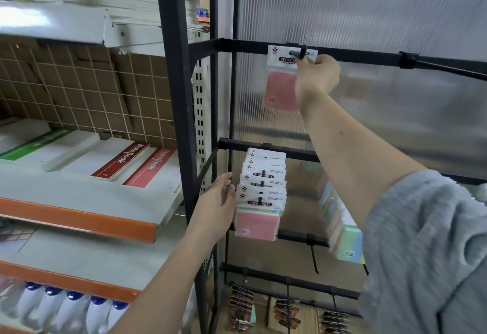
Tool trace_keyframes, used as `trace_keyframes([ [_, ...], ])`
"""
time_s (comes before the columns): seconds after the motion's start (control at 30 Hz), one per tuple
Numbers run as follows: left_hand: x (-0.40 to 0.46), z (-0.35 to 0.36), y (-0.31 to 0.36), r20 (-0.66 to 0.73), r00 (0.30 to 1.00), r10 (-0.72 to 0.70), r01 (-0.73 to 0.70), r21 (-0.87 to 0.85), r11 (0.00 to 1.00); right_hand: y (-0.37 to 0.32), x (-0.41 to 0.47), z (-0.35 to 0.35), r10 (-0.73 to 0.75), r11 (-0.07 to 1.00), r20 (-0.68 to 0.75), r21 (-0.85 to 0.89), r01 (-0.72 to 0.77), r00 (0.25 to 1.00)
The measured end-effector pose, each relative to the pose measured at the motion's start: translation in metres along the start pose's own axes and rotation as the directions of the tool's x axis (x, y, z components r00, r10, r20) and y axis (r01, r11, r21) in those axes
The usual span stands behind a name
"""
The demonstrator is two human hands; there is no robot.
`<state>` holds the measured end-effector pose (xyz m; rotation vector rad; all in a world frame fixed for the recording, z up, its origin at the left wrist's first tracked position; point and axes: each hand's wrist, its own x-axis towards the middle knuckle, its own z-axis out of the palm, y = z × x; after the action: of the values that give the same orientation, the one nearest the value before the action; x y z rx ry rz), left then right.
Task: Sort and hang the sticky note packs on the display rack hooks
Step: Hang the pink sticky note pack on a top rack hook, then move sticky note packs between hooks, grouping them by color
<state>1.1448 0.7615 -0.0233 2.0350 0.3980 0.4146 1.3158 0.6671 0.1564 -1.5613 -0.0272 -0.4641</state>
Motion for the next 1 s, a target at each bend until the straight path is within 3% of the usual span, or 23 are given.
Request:
trace_keyframes([
  [0.3, -0.011, 0.006, -0.006, -0.065, 0.994, 0.092, -0.093, -0.025, 0.995, 0.015, -0.01, -0.024, -0.091, 0.995, -0.131, -0.047, 0.085, 0.987],
  [0.53, -0.025, 0.011, -0.01, -0.164, 0.973, 0.161, -0.169, -0.038, 0.985, 0.04, -0.065, -0.091, -0.198, 0.977, -0.218, -0.118, 0.176, 0.956],
  [0.7, -0.036, 0.015, -0.014, -0.198, 0.969, 0.145, -0.164, -0.081, 0.983, 0.065, -0.1, -0.142, -0.159, 0.98, -0.377, -0.176, 0.098, 0.913],
  [0.9, -0.035, 0.023, -0.015, -0.026, 0.996, 0.081, -0.084, -0.174, 0.981, 0.102, -0.134, -0.183, -0.029, 0.98, -0.497, -0.187, -0.074, 0.868],
  [1.0, -0.036, 0.028, -0.014, 0.049, 0.998, 0.046, -0.034, -0.225, 0.974, 0.113, -0.144, -0.192, -0.003, 0.976, -0.487, -0.191, -0.103, 0.873],
])
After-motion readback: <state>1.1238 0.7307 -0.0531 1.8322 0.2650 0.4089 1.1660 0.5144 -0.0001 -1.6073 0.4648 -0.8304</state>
